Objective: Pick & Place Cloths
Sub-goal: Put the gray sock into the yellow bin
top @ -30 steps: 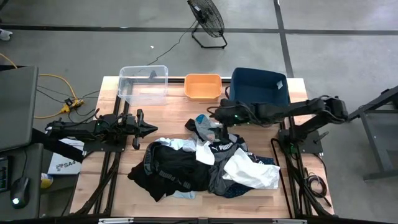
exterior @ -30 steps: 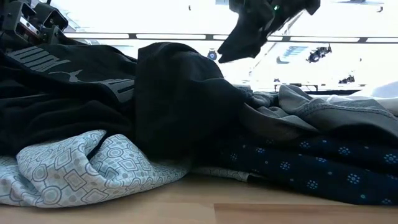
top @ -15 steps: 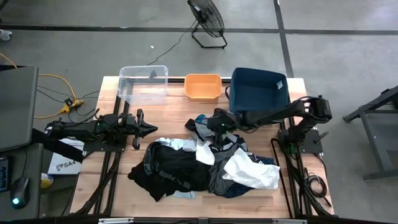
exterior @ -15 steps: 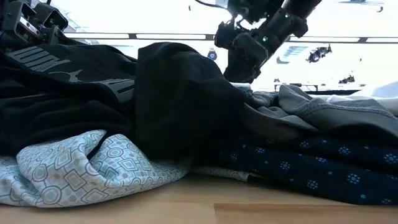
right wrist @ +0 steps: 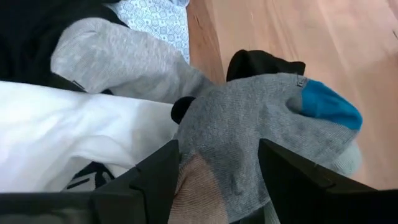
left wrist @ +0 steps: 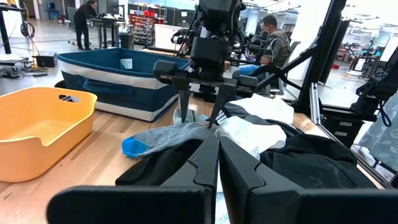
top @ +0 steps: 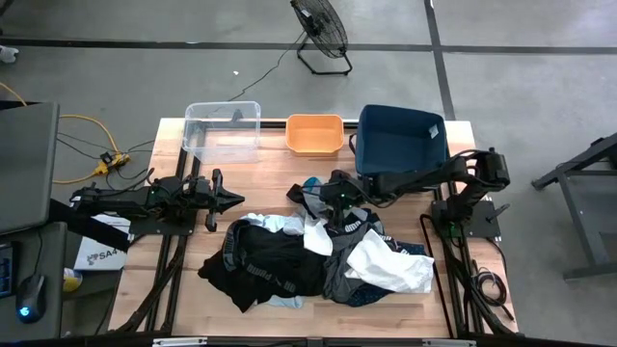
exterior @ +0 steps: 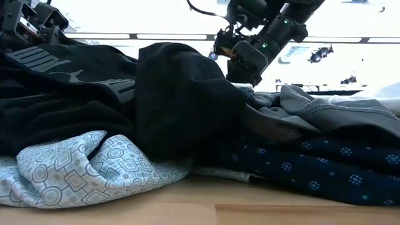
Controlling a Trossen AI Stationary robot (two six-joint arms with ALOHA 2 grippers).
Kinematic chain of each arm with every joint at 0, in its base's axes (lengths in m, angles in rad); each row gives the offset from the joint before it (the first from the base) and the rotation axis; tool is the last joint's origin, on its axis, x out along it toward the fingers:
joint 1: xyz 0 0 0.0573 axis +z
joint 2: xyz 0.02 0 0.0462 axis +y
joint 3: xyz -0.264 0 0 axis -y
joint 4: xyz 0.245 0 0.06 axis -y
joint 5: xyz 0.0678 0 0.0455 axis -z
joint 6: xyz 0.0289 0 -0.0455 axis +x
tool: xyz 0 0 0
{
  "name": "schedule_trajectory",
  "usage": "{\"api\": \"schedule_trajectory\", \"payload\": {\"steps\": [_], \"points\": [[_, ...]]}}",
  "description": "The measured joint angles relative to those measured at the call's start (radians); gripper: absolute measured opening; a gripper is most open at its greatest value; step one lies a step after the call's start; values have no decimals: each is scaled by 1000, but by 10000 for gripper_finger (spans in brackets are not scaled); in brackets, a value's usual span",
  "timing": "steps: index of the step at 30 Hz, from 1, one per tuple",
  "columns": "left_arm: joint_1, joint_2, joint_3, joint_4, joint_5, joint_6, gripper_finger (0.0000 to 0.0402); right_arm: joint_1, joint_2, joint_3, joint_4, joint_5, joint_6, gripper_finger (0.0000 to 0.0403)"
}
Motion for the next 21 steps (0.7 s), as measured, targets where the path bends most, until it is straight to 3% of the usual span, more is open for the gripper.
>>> {"api": "schedule_trajectory", "payload": {"steps": [11,21], "points": [[0,0,0,0,-1,0,12,0,79,0,47,2,5,173],[0,0,0,0,1,0,12,0,16,0,99,4,8,60]]}}
